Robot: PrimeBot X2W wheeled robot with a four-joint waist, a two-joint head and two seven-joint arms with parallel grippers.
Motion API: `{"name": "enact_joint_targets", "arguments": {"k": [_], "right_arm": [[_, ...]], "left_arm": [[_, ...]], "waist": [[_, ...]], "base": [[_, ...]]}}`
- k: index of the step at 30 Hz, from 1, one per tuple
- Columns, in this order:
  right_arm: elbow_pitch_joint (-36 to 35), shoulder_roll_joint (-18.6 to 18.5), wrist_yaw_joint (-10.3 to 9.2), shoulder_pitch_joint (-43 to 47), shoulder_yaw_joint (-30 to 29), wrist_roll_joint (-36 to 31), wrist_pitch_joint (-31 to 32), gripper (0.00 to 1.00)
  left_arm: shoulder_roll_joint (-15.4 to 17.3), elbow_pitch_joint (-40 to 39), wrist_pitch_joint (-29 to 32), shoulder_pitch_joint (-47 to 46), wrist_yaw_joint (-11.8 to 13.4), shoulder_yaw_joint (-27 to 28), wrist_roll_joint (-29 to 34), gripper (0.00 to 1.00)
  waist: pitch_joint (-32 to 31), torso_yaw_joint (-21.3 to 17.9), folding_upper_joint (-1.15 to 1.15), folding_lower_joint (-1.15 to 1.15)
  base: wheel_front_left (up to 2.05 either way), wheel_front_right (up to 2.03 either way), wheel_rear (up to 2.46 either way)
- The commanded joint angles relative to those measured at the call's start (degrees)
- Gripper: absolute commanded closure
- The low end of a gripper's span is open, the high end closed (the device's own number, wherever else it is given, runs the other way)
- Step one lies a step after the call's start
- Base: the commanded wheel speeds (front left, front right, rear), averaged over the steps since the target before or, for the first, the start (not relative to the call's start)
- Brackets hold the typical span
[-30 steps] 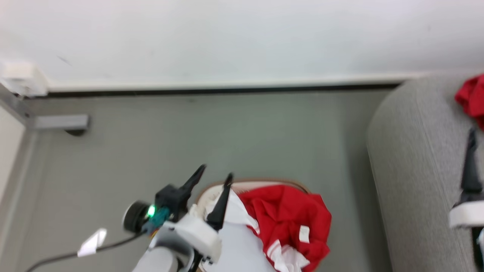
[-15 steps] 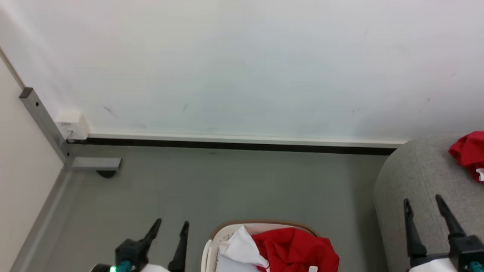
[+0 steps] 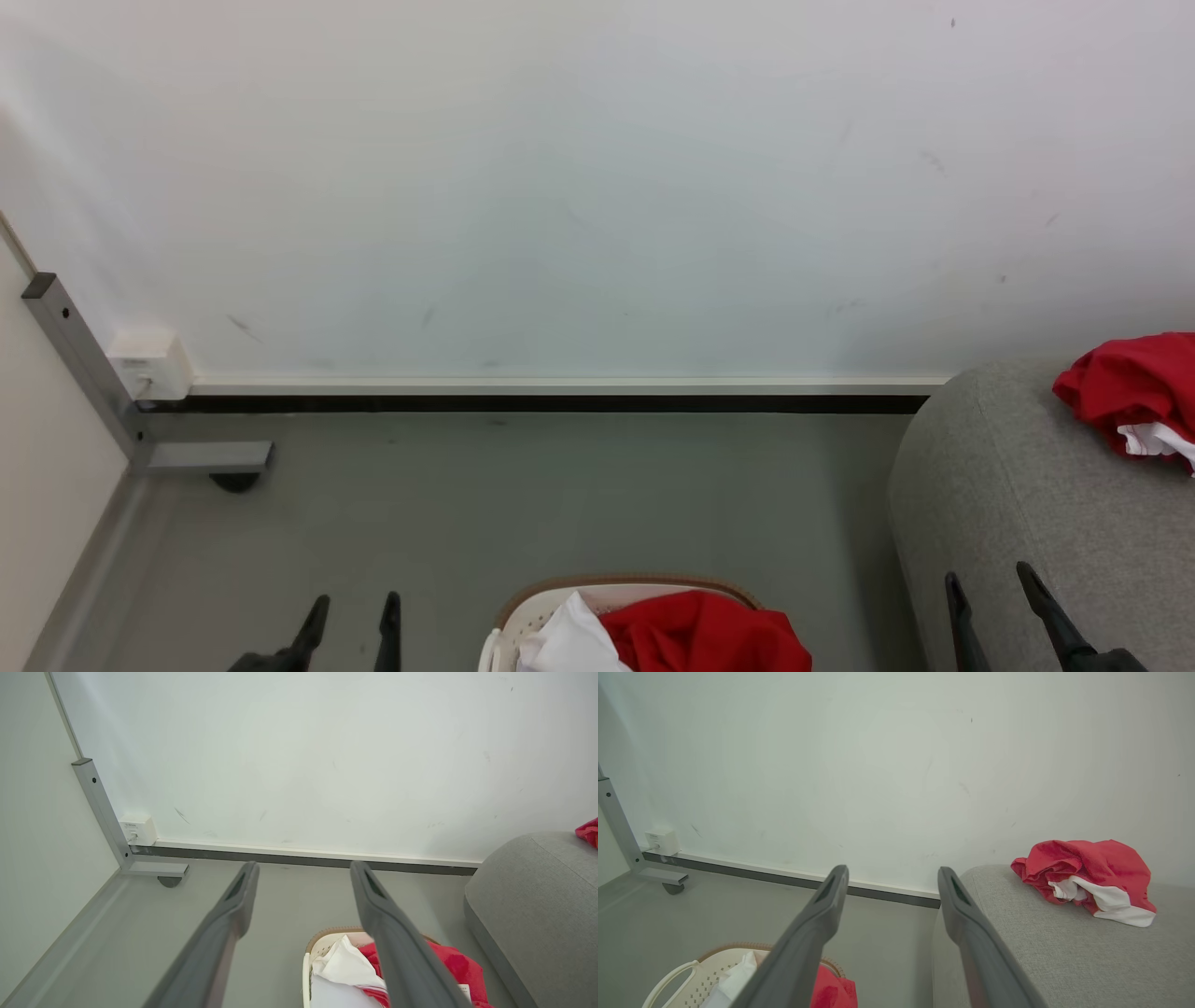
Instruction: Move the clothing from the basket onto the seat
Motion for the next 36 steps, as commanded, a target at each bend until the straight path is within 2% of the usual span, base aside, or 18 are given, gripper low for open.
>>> {"name": "enact_joint_targets", "arguments": {"k": [1,10,36], "right_arm": [[0.3,-0.1,-0.12,1.0,0.2,0.4,0.1,0.00],[0.4,-0.1,-0.12,0.7,1.0,1.1,0.1,0.00],[0.7,0.0,-0.12,-0.7,0.9,2.0,0.1,0.00]], "left_arm": [[-0.1,-0.5,-0.1,1.2,-0.2,0.7,1.2,0.00],[-1.7,-1.2,-0.1,2.8,-1.5,3.9,3.4,0.00],[-4.5,-0.8,-0.1,2.0,-5.1,7.7,7.2,0.00]], "waist": [[-0.2,-0.3,0.00,0.01],[0.1,-0.7,0.00,0.01],[1.1,-2.2,0.00,0.01]], "base": [[0.00,0.00,0.00],[0.00,0.00,0.00],[0.00,0.00,0.00]]}}
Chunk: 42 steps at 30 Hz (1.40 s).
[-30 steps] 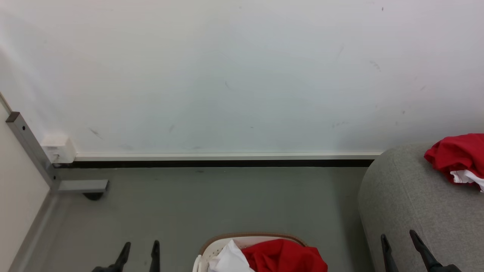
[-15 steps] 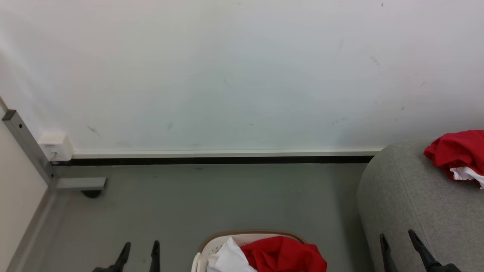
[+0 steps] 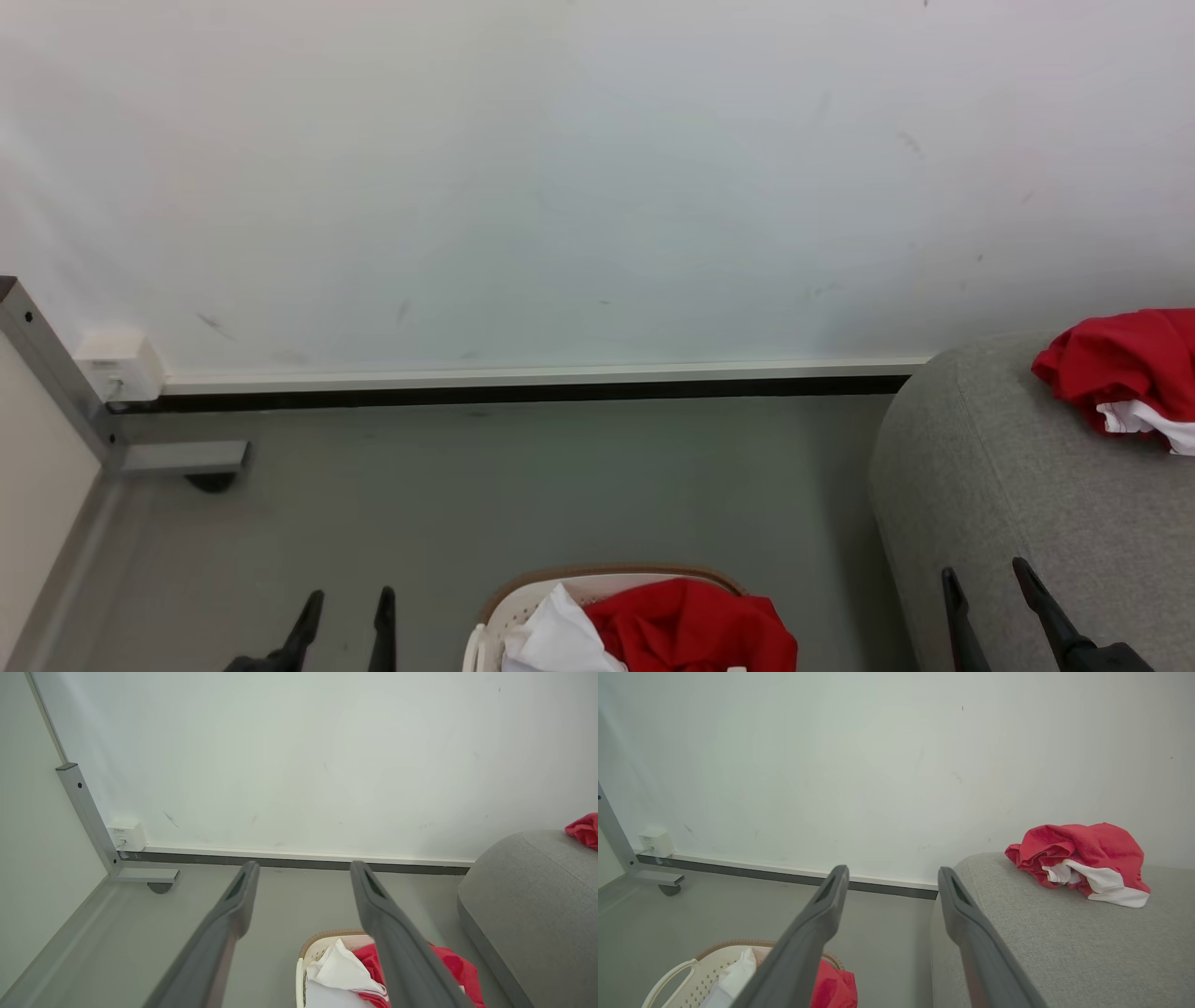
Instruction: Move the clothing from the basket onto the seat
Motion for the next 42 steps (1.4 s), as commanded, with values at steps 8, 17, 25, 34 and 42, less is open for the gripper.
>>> {"name": "enact_joint_targets", "arguments": {"k": [8,17,25,34,42], "right_arm": [[-1.1,-0.1,-0.12,-2.3,1.1,1.5,0.1,0.00],[-6.3,-0.1,-0.12,-7.7,2.0,0.8,0.0,0.00],[-14.1,0.0,-0.12,-15.4,0.9,2.9,0.1,0.00],[-18.6,0.0,-0.12,-21.5,1.6,5.1,0.1,0.00],[-20.7,0.0,-0.12,-25.5,3.4,4.8,0.1,0.00]], "left_arm": [[-0.7,-2.7,0.0,-2.3,-1.2,0.1,1.4,0.00],[-0.1,-0.8,5.4,-13.0,-4.5,-4.9,3.8,0.00],[2.0,2.3,14.2,-28.2,-8.6,-9.8,8.3,0.00],[3.6,8.9,19.6,-38.2,-10.4,-13.0,11.3,0.00],[3.2,16.7,24.8,-45.4,-9.7,-13.2,11.7,0.00]], "waist": [[2.3,-3.8,0.00,0.00],[13.6,-12.3,0.00,0.00],[33.3,-16.9,0.00,0.00],[47.0,-17.4,0.00,0.00],[54.6,-15.6,0.00,0.00]], "base": [[0.00,0.00,0.00],[0.00,0.00,0.00],[0.00,0.00,0.00],[0.00,0.00,0.00],[0.00,0.00,0.00]]}}
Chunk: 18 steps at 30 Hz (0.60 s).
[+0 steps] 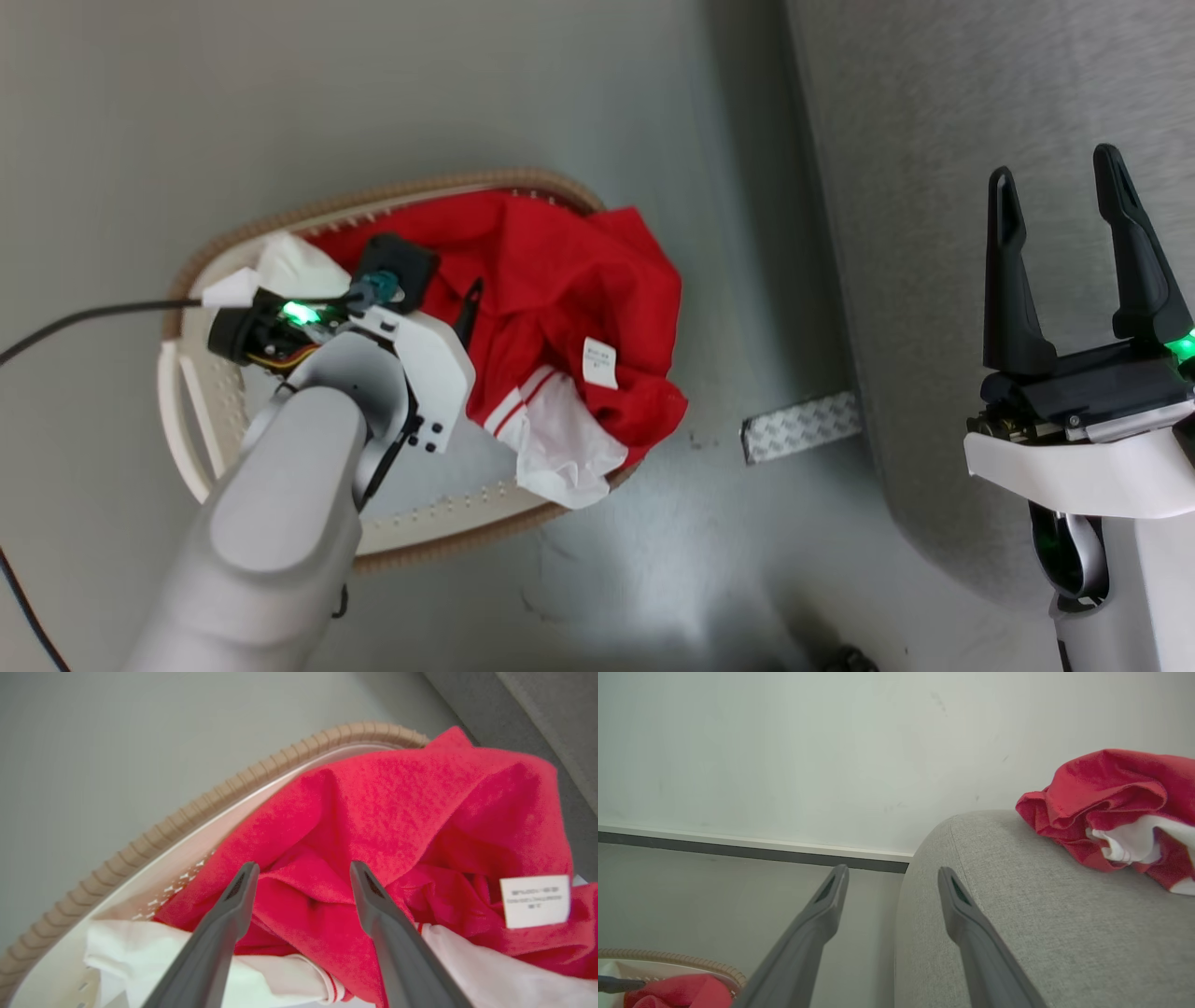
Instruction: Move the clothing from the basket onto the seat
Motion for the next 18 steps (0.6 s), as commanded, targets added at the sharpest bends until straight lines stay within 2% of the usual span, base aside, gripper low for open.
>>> {"name": "enact_joint_targets", "arguments": {"k": [1,10,18], "right_arm": [[-0.4,0.0,-0.12,-0.9,0.2,-0.1,0.0,0.00],[-1.4,0.0,-0.12,-2.0,0.7,0.4,0.0,0.00],[-2.0,0.0,-0.12,-1.5,1.0,0.0,0.1,0.00]], "left_arm": [[0.0,1.2,0.6,-1.1,-0.2,0.0,0.0,0.00],[0.7,7.4,1.5,-6.1,0.6,0.0,0.2,0.00],[-0.5,11.3,-0.1,-8.7,0.5,-1.4,0.5,0.00]], "waist": [[4.5,0.5,0.00,-0.03],[9.2,0.5,0.00,-0.03],[12.2,0.3,0.00,-0.03]], "base": [[0.00,0.00,0.00],[0.00,0.00,0.00],[0.00,0.00,0.00]]}}
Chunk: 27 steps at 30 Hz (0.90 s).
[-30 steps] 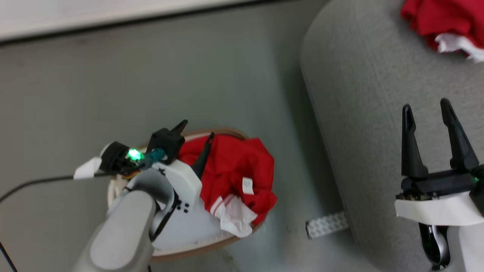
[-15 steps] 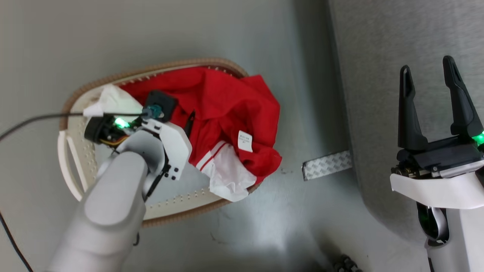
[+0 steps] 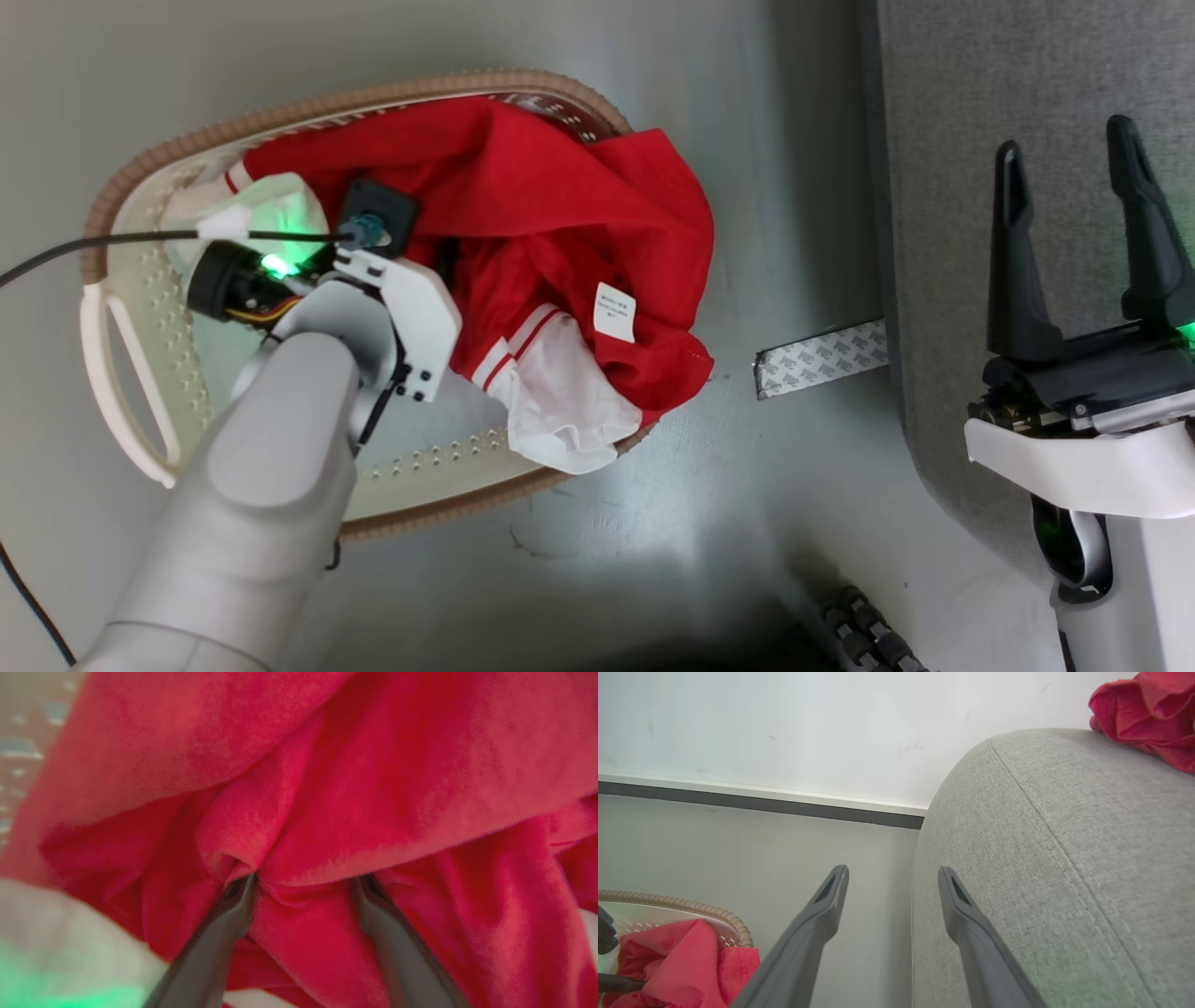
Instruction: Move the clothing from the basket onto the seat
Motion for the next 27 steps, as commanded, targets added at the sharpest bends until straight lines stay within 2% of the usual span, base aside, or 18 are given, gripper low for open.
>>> {"name": "enact_joint_targets", "arguments": {"k": [1,2,3,4,5,10,14,21,27], "right_arm": [[0.1,0.0,-0.12,0.2,-0.3,-0.3,0.1,0.00],[-0.1,0.0,-0.12,0.6,-0.4,-0.6,0.1,0.00],[-0.2,0.1,-0.12,1.0,-0.4,-0.9,0.1,0.00],[-0.3,0.1,-0.11,1.4,-0.4,-1.2,0.1,0.00],[-0.4,0.1,-0.09,1.6,-0.4,-1.3,0.1,0.00],[-0.1,0.1,-0.06,1.6,-1.0,-2.4,0.1,0.00],[0.7,0.0,-0.07,1.7,-1.3,-3.5,0.1,0.00],[4.2,0.0,-0.11,3.0,-2.8,-4.9,0.1,0.00],[8.3,0.0,-0.12,6.9,-4.4,-4.7,0.1,0.00]], "left_arm": [[-0.5,1.0,-0.4,-0.8,0.0,-0.3,0.6,0.00],[-0.8,1.5,-0.5,-1.1,-0.1,-0.6,0.5,0.00],[-1.1,2.1,-0.9,-1.6,-0.2,-0.8,0.5,0.36],[-1.4,2.6,-1.3,-2.0,-0.3,-1.0,0.5,0.65],[-1.8,3.1,-1.7,-2.2,-0.4,-1.2,0.3,1.00],[-3.2,5.0,-4.6,-3.4,-0.6,-1.5,-0.8,1.00],[-4.8,6.3,-7.5,-1.8,-0.9,-1.9,-2.1,1.00],[-6.7,7.3,-12.2,2.5,-1.1,-2.4,-4.8,1.00],[-7.5,6.9,-14.8,8.1,-1.1,-2.3,-7.5,1.00]], "waist": [[0.6,0.3,0.00,-0.01],[0.8,0.6,0.00,-0.01],[1.1,0.9,0.00,-0.01],[1.2,1.1,0.00,-0.01],[1.3,1.3,0.00,-0.01],[0.6,2.7,0.00,-0.01],[-3.5,4.9,0.00,-0.01],[-14.8,10.3,0.00,-0.01],[-27.9,14.4,0.00,-0.01]], "base": [[0.00,0.00,0.00],[0.00,0.00,0.00],[0.00,0.00,0.00],[0.00,0.00,0.00],[0.00,0.00,0.00],[0.00,0.00,0.00],[0.00,0.00,0.00],[0.00,0.00,0.00],[0.00,0.00,0.00]]}}
